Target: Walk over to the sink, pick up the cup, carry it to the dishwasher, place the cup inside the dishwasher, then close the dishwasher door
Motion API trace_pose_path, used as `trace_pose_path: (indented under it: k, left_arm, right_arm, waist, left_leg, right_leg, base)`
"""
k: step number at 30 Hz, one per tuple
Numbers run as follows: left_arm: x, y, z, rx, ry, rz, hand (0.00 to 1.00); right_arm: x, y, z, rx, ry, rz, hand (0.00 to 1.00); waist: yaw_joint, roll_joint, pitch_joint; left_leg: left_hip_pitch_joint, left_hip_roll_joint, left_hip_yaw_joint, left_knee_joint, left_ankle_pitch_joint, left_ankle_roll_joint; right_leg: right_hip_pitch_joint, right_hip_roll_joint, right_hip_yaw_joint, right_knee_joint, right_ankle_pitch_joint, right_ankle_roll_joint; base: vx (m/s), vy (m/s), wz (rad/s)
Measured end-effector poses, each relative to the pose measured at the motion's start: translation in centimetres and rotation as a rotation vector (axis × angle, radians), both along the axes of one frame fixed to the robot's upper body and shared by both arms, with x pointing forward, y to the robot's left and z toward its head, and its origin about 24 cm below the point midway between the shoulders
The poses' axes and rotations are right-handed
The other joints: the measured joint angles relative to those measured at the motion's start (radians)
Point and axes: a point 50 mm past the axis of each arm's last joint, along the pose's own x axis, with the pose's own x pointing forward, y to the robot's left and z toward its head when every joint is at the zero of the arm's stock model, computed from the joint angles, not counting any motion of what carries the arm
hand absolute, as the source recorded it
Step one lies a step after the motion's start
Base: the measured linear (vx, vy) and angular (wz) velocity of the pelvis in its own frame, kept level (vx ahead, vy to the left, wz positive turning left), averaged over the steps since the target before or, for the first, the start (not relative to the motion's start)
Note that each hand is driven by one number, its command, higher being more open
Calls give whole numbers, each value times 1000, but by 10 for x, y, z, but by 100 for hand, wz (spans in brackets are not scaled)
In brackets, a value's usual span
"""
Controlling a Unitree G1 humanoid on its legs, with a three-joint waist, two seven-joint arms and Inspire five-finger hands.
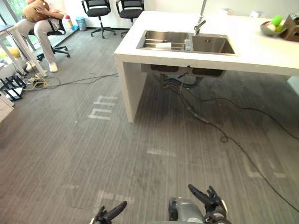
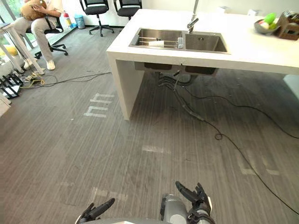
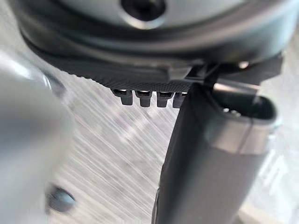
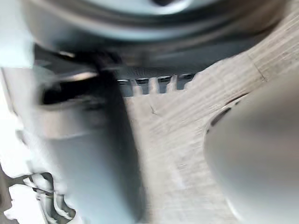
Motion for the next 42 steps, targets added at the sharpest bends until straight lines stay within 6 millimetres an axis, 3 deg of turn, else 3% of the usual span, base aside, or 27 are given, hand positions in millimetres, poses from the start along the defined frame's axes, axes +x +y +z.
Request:
trace_pose_path:
  k: [3, 4, 5, 7, 9, 11, 12, 13, 14, 15, 19, 22, 25, 26, 27, 28, 29, 30, 31, 32, 34, 35, 37, 39, 40, 41, 42]
  left_arm:
    - [10, -1, 2, 22, -26, -60, 100]
    - [13, -1, 3, 37, -36, -79, 100]
    - [13, -1, 3, 41, -37, -84, 100]
    - [19, 2, 7, 71, -79, -128, 100]
    - [28, 6, 13, 121, -126, -191, 100]
    - [39, 6, 20, 179, -191, -262, 100]
    - [48, 5, 24, 194, -238, -284, 100]
    - [49, 5, 25, 198, -247, -291, 100]
    - [50, 0, 26, 217, -256, -316, 100]
    - [54, -2, 27, 253, -259, -325, 100]
    - [74, -5, 39, 498, -305, -505, 100]
    - [89, -14, 52, 639, -366, -597, 100]
    - [127, -21, 92, 774, -565, -548, 100]
    - [140, -24, 112, 825, -663, -533, 100]
    - [149, -26, 129, 870, -739, -530, 100]
    - [162, -28, 155, 934, -849, -523, 100]
    - [165, -29, 160, 946, -873, -522, 100]
    - [171, -30, 179, 994, -956, -525, 100]
    - [176, -31, 200, 1057, -1041, -515, 100]
    - [176, -32, 204, 1069, -1056, -512, 100]
    - [180, -35, 228, 1150, -1156, -495, 100]
    - [181, -35, 232, 1172, -1173, -488, 100]
    - [185, -36, 238, 1195, -1197, -481, 100]
    - [189, -39, 244, 1186, -1235, -479, 100]
    - [191, -41, 247, 1175, -1253, -484, 100]
    - [193, -42, 253, 1175, -1280, -506, 100]
    - [192, -56, 249, 1113, -1278, -549, 100]
  right_arm:
    - [5, 4, 1, 13, -15, 22, 100]
    - [9, 7, 1, 20, -18, 40, 100]
    - [9, 7, 1, 20, -19, 44, 100]
    - [12, 12, 1, 34, -14, 55, 100]
    - [20, 16, 2, 40, -21, 80, 100]
    - [35, 20, 6, 41, -50, 112, 100]
    - [41, 20, 8, 37, -59, 110, 100]
    - [42, 20, 8, 36, -62, 106, 100]
    - [42, 18, 8, 23, -81, 111, 100]
    - [38, 19, 6, 6, -89, 134, 100]
    - [30, 29, 4, -23, -82, 255, 100]
    - [31, 39, 3, -20, -71, 317, 100]
    - [32, 46, 1, 5, -38, 350, 100]
    - [29, 46, -1, 13, -16, 347, 100]
    - [25, 46, -2, 22, 6, 343, 100]
    - [25, 46, -2, 31, 23, 344, 100]
    - [25, 45, -1, 30, 27, 345, 100]
    - [23, 43, -2, 30, 42, 347, 100]
    - [26, 44, -1, 35, 44, 352, 100]
    - [26, 44, 0, 35, 44, 352, 100]
    - [31, 45, 1, 29, 44, 349, 100]
    - [32, 45, 1, 29, 44, 349, 100]
    - [35, 45, 2, 42, 48, 328, 100]
    - [36, 46, 5, 61, 32, 267, 100]
    - [34, 46, 5, 64, 33, 255, 100]
    - [26, 51, 2, 85, 51, 240, 100]
    - [22, 37, 2, 70, 72, 196, 100]
  waist:
    - [-3, 5, -10]
    - [1, 4, -10]
    - [1, 4, -10]
    - [7, 7, -10]
    - [33, -4, 2]
    - [52, -5, 21]
    - [63, -7, 39]
    - [66, -9, 42]
    - [76, 6, 39]
    - [80, 11, 55]
    - [77, -12, 62]
    - [72, -16, 60]
    - [60, -36, 38]
    - [55, -41, 29]
    - [51, -49, 22]
    - [44, -58, 17]
    - [42, -58, 16]
    - [34, -65, 7]
    - [27, -66, 0]
    - [26, -65, -1]
    - [18, -60, -6]
    - [16, -59, -6]
    - [9, -55, -3]
    - [-5, -57, -4]
    - [-5, -67, -8]
    - [-3, -108, -12]
    - [-11, -61, -20]
  left_leg:
    - [-102, 10, -50, 274, 130, -40]
    - [-197, 21, -40, 476, 298, -73]
    - [-216, 27, -34, 515, 330, -75]
    - [-398, 71, 39, 857, 247, -30]
    - [-498, 39, 78, 896, 161, -6]
    - [-602, 13, 131, 795, 78, 40]
    - [-642, 1, 181, 638, 52, 64]
    - [-648, -7, 199, 553, 54, 63]
    - [-626, -22, 203, 200, 137, 32]
    - [-575, -34, 238, 105, 295, 106]
    - [-549, -70, 284, 105, 230, 120]
    - [-508, -79, 328, 115, 229, 149]
    - [-438, -122, 346, 4, 226, 155]
    - [-395, -145, 344, -51, 226, 155]
    - [-356, -164, 343, -89, 226, 155]
    - [-291, -186, 341, -132, 223, 159]
    - [-277, -189, 339, -140, 223, 160]
    - [-237, -196, 338, -161, 221, 163]
    - [-195, -198, 341, -168, 222, 162]
    - [-187, -197, 342, -171, 222, 162]
    - [-137, -171, 345, -201, 225, 151]
    - [-131, -159, 344, -201, 225, 144]
    - [-112, -119, 344, -196, 224, 132]
    - [-85, -67, 339, -190, 189, 59]
    - [-84, -57, 337, -179, 156, 24]
    - [-85, -67, 326, -140, 110, -17]
    - [-87, -28, 305, -126, 106, -23]
  right_leg:
    - [96, 27, -21, -53, -49, -14]
    - [169, 48, -17, -127, -52, -19]
    - [183, 53, -15, -143, -53, -21]
    - [317, 94, -8, -259, -62, -37]
    - [409, 96, 22, -331, -54, -25]
    - [473, 82, 63, -375, -48, -15]
    - [500, 57, 94, -382, -52, -9]
    - [506, 43, 103, -381, -56, -1]
    - [523, 20, 138, -379, -94, 48]
    - [572, -6, 179, -396, -128, 64]
    - [587, 11, 244, -426, -53, 15]
    - [589, -16, 310, -397, -4, 39]
    - [526, -42, 317, -257, 1, 46]
    - [491, -47, 303, -143, 3, 62]
    - [447, -60, 284, -24, 16, 124]
    - [367, -86, 256, 176, 100, 272]
    - [353, -93, 250, 215, 127, 291]
    - [288, -124, 216, 384, 189, 283]
    - [202, -173, 149, 559, 174, 256]
    - [189, -180, 137, 582, 169, 245]
    - [90, -201, 73, 619, 85, 151]
    - [72, -201, 58, 596, 59, 143]
    - [42, -200, 4, 451, -4, 125]
    - [34, -198, -30, 160, -13, 117]
    - [38, -199, -19, 59, 0, 114]
    - [83, -206, 24, -139, 115, 123]
    - [132, -155, -12, -184, 121, 122]
  base:
    - [551, -238, 9]
    - [373, -146, -7]
    - [524, -152, -10]
    - [428, -63, -8]
    - [386, 16, -39]
    - [516, 120, -69]
    - [356, 170, -67]
    - [433, 232, -96]
    - [465, 275, -91]
    - [466, 300, -80]
    - [418, 214, -24]
    - [306, 107, -23]
    - [232, 79, -9]
    - [231, 72, 7]
    - [246, 74, 11]
    - [211, 61, 7]
    - [228, 45, 8]
    - [218, 8, 1]
    - [213, -10, -2]
    - [187, -55, -9]
    - [138, -96, -6]
    - [126, -170, -5]
    - [129, -221, -5]
    - [151, -319, -2]
    - [183, -382, 4]
    - [214, -382, 11]
    - [209, -344, 17]
